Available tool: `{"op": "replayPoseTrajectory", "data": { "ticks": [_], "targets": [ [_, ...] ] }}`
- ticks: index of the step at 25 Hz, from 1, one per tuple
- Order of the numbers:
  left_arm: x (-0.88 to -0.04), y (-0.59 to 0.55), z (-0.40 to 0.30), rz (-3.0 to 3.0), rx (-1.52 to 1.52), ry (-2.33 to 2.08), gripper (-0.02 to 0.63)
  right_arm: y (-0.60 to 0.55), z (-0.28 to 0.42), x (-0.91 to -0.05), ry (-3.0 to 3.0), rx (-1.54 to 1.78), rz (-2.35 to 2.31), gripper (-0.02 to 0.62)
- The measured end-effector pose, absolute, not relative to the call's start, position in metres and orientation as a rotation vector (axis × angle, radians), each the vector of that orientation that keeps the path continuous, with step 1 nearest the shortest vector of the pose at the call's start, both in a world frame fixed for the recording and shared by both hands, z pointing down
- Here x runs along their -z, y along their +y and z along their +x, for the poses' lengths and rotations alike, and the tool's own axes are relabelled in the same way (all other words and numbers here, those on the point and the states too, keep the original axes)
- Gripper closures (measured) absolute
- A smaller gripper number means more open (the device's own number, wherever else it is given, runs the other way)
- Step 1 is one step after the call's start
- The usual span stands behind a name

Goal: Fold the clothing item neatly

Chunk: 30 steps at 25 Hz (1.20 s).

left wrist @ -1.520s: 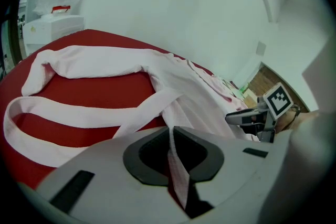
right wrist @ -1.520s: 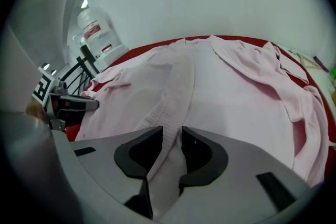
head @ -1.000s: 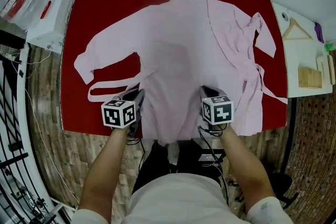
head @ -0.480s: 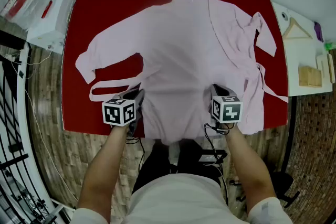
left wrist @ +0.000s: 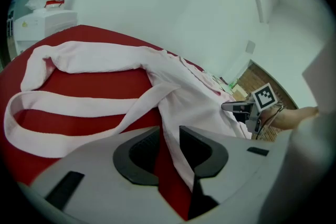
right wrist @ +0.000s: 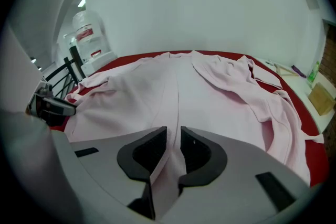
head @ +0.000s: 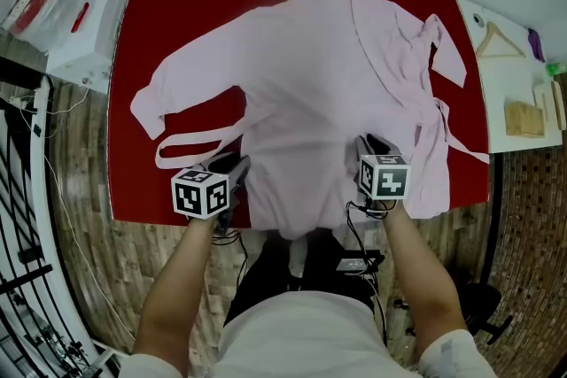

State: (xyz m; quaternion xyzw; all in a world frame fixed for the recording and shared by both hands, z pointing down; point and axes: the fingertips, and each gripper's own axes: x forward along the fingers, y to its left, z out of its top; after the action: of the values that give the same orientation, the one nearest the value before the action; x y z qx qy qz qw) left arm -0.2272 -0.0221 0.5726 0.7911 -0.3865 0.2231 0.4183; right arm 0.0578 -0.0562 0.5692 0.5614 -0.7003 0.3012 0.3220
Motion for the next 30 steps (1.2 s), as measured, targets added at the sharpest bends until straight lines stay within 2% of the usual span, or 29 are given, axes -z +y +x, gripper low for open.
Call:
{"op": "replayPoseTrajectory", "data": {
  "ticks": [4,18,30],
  "targets": [
    [-0.567,0.006,-0.228,1.992,-0.571,-0.913,0.492,-0.039,0.057,-0.562,-1.85,-0.819,1.487,0.506],
    [-0.576,0.098,-0.219,1.946,-0.657,-0.807,0.491,0.055,0.038,-0.564,-1.859,-0.941,1.422,0.506],
    [-0.588,0.128,-0.213,1.835,-0.653,-0.957,0.492,0.124,0.003,-0.58,-1.937,-1.131,1.181,0.506]
  ]
}}
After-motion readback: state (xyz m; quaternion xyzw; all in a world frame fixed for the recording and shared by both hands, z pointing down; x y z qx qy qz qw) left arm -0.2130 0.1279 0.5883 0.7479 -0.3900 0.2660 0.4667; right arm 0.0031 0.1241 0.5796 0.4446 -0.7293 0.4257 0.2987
